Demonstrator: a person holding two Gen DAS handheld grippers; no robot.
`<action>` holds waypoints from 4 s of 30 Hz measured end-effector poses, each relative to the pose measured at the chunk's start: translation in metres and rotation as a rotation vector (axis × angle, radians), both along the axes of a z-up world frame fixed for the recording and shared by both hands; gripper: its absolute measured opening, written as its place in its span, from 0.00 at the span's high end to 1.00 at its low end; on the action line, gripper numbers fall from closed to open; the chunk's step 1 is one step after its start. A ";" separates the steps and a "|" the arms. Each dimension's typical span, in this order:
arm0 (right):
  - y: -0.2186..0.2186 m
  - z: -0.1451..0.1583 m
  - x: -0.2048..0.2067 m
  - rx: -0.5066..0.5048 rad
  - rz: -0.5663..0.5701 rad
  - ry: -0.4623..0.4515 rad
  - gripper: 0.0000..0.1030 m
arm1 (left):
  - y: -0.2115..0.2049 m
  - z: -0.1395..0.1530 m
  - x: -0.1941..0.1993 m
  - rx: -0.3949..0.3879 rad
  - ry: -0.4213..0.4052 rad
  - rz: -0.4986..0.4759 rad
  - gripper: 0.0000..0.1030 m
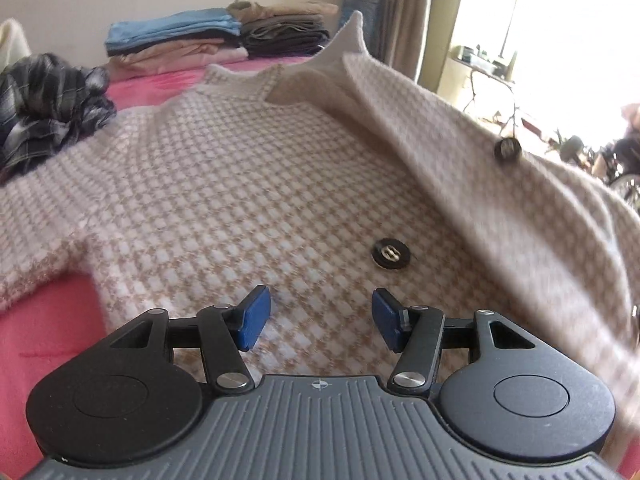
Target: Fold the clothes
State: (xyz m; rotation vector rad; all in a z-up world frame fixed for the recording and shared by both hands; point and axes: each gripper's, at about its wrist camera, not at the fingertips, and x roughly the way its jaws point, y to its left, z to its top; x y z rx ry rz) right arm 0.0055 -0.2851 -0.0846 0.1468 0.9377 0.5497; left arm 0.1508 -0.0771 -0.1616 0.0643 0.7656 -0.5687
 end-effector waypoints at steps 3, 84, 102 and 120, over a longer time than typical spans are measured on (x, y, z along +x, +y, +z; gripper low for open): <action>0.006 -0.008 -0.011 -0.030 0.034 0.019 0.95 | 0.007 0.001 0.006 -0.039 0.030 0.026 0.45; -0.242 -0.054 -0.142 0.449 -0.735 0.112 0.48 | -0.044 -0.002 -0.146 -0.244 0.533 0.264 0.94; -0.176 -0.053 -0.128 -0.034 -0.572 0.069 0.48 | -0.014 0.067 -0.154 -0.571 0.481 0.396 0.95; -0.139 -0.012 -0.151 -0.121 -0.468 -0.041 0.49 | -0.015 0.024 -0.159 -0.327 0.548 0.306 0.90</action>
